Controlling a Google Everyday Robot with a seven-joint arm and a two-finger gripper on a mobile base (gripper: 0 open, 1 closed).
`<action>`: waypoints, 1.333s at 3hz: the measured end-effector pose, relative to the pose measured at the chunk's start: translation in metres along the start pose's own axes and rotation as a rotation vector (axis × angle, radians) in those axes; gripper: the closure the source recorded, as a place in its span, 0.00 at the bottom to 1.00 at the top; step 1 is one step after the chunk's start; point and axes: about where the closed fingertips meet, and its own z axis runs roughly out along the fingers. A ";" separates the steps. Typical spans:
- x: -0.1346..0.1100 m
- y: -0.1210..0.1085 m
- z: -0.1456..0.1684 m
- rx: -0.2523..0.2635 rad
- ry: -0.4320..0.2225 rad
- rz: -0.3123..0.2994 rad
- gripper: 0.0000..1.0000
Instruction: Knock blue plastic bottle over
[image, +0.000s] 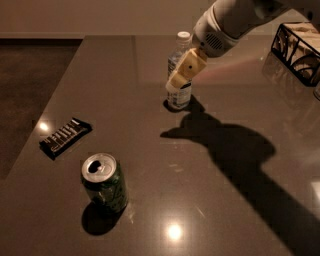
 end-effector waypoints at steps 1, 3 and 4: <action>0.002 -0.011 0.003 0.004 -0.022 0.014 0.00; 0.008 -0.023 0.012 0.005 -0.024 0.042 0.19; 0.010 -0.018 0.021 -0.012 -0.026 0.060 0.42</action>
Offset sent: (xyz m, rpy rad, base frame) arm 0.0309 -0.0168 -0.0036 0.0420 -0.0084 -0.0442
